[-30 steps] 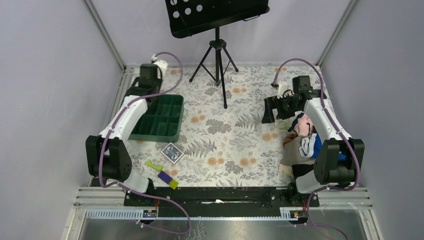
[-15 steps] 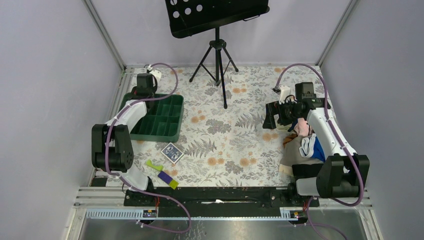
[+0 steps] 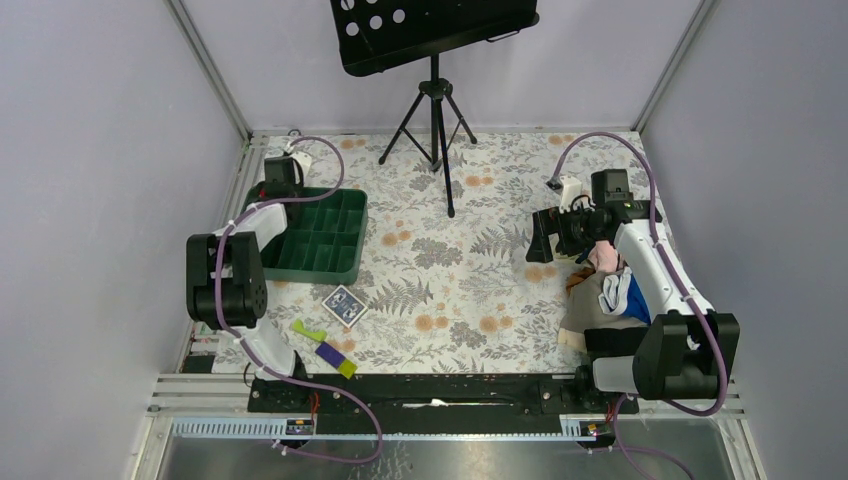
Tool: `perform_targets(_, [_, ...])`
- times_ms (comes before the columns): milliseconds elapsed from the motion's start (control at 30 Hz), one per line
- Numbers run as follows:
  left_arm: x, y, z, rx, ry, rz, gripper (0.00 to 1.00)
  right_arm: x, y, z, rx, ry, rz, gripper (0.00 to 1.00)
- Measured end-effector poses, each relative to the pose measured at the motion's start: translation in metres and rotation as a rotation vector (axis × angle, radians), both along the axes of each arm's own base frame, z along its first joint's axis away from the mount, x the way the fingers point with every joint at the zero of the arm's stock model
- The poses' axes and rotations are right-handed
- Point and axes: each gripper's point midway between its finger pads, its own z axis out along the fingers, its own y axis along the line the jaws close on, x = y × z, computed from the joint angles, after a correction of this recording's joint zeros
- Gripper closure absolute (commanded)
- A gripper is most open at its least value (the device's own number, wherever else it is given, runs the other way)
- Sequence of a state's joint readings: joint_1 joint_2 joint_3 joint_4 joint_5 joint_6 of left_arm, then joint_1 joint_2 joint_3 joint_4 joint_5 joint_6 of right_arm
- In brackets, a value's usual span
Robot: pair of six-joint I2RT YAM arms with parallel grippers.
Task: Roll the underwear
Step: Place the underwear in the storage box.
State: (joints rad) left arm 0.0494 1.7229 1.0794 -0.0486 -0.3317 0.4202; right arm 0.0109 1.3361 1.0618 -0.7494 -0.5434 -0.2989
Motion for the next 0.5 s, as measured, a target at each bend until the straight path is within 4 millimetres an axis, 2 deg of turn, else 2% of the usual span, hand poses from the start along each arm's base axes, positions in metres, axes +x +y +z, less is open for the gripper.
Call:
perform_targets(67, [-0.001,-0.003,-0.007,-0.015,0.013,-0.015,1.0,-0.001,0.0,-0.001,0.0,0.003,0.0,0.01])
perform_targets(233, [0.003,-0.007,-0.009,-0.052,0.001,-0.04,1.0,-0.002,-0.002,-0.003,0.001,0.011,-0.006,0.01])
perform_targets(500, [0.027,-0.019,-0.006,-0.116,0.001,-0.091,1.0,-0.006,-0.012,-0.01,0.001,0.031,-0.045,0.01])
